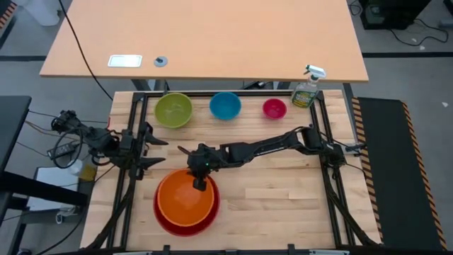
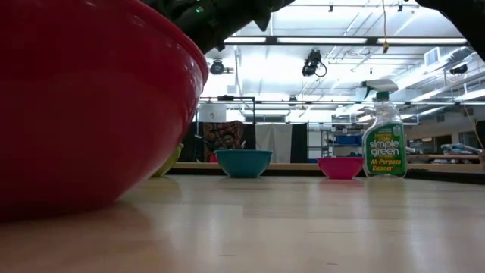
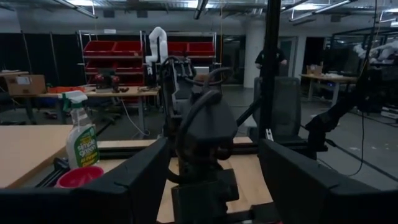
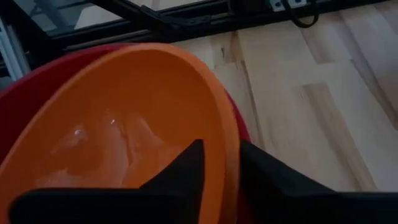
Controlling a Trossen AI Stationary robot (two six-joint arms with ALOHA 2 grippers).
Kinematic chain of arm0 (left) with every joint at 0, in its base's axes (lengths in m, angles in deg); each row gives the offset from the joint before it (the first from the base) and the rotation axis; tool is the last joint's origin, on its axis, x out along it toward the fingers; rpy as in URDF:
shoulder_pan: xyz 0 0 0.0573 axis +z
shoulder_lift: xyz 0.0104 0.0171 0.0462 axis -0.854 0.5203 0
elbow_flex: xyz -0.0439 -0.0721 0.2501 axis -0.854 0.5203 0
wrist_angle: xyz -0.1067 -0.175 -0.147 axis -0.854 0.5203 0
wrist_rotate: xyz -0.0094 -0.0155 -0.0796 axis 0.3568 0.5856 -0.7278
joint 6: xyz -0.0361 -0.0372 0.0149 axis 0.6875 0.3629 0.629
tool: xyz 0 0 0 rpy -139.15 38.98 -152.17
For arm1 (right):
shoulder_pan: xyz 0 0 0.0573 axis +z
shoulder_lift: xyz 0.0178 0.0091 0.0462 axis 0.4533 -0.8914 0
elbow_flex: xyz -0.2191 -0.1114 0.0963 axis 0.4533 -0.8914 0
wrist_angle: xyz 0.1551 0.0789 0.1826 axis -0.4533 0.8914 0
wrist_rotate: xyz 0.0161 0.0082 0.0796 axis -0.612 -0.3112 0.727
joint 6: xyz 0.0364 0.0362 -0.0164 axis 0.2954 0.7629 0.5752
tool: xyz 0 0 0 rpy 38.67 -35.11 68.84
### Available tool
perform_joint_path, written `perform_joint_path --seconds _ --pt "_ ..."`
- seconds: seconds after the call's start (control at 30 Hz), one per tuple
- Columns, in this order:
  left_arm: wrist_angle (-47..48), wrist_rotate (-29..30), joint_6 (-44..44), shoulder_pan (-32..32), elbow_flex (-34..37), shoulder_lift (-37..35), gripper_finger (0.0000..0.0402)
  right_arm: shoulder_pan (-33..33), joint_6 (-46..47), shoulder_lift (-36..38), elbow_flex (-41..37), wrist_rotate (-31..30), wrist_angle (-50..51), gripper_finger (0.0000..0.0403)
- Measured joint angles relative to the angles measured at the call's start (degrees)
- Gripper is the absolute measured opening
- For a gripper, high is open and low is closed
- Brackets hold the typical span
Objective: Nest bowls inside each other by size order
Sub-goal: Stack the orange bowl on top of the red bowl, then stack the green bowl on top of the orange bowl
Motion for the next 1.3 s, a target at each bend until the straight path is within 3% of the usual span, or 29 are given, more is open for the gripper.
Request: perform_joint_path --seconds 0.23,0.43,0.67,0.8,0.93,1.3 --pt "0.2 0.0 -0.3 0.0 0.0 0.0 0.0253 0.0 3.8 0.1 0.5 3.1 4.1 0.0175" --pt "0.4 0.0 -0.3 0.0 0.0 0.0 0.0253 0.4 3.7 0.2 7.2 -2.4 19.8 0.018" --pt "1.1 0.1 -0.3 0.0 0.0 0.0 0.0253 0.5 0.4 0.3 15.0 -6.3 27.8 0.0181" --pt "2.7 0.8 -0.5 0.0 0.0 0.0 0.0253 -0.8 -4.8 0.3 14.9 -9.0 27.3 0.018" --pt "4.2 5.3 -0.5 0.0 0.0 0.1 0.0253 -4.2 -9.7 0.2 13.2 -11.4 26.4 0.0181" --pt "8.6 21.5 1.3 0.6 0.1 0.9 0.0253 -17.4 -22.0 0.0 6.6 -1.9 8.7 0.0188"
